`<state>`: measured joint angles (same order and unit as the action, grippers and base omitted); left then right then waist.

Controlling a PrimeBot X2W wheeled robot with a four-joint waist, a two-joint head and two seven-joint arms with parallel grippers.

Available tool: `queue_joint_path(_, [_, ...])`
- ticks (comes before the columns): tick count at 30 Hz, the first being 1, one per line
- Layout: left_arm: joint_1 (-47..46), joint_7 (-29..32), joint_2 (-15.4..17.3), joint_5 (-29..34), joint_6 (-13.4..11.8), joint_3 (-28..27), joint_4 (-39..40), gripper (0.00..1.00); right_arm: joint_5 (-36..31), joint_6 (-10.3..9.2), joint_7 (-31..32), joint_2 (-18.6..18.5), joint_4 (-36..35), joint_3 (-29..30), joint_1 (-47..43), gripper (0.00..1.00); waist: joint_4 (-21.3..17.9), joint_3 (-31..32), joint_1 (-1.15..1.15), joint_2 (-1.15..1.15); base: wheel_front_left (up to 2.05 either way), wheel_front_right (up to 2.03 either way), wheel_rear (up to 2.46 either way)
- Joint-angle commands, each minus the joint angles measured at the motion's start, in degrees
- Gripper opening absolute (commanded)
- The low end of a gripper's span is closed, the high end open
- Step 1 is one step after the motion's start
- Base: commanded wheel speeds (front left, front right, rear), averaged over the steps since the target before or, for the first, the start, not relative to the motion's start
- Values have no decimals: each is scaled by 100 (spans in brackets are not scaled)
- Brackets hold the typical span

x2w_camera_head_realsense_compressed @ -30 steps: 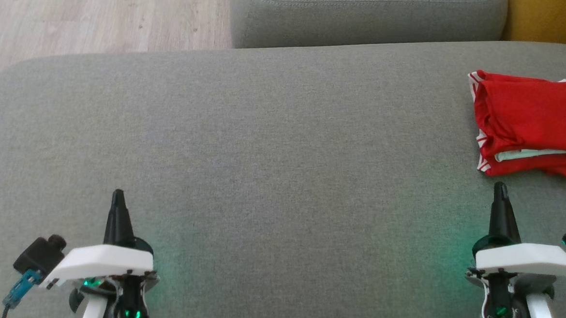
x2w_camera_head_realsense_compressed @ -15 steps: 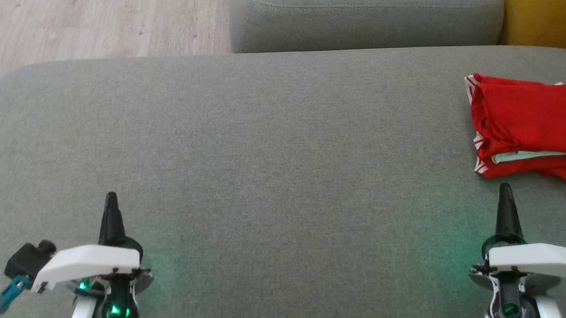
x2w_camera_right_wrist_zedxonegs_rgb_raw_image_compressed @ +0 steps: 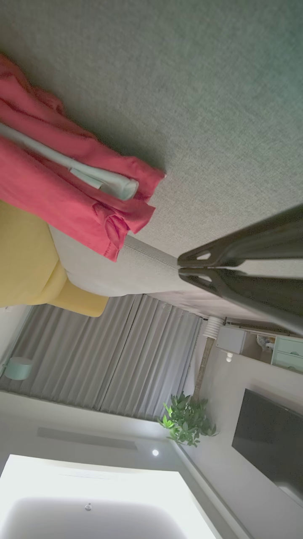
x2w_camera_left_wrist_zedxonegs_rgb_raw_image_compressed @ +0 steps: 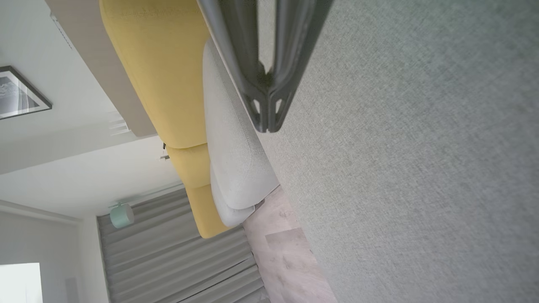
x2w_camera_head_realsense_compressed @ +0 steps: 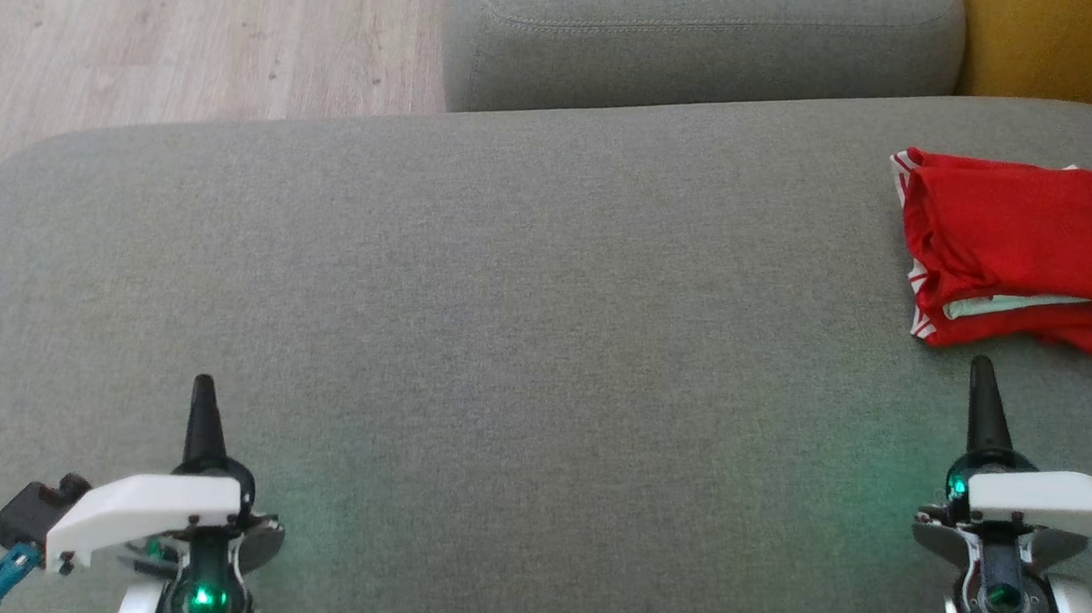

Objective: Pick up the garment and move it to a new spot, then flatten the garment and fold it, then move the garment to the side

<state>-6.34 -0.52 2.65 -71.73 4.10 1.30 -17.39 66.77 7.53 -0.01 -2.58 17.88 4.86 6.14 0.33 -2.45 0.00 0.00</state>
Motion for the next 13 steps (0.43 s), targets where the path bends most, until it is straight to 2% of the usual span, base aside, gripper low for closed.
queue_joint_path(1, [-79, 53, 60, -180, 64, -225, 221, 0, 229, -3, 47, -47, -240, -43, 73, 0, -2, 13, 0, 0, 0, 0, 0])
queue_joint_path(13, [-45, 259, 62, -833, 158, -396, 260, 0, 1025, -3, 247, -48, -290, 21, 49, 0, -13, 86, 0, 0, 0, 0, 0])
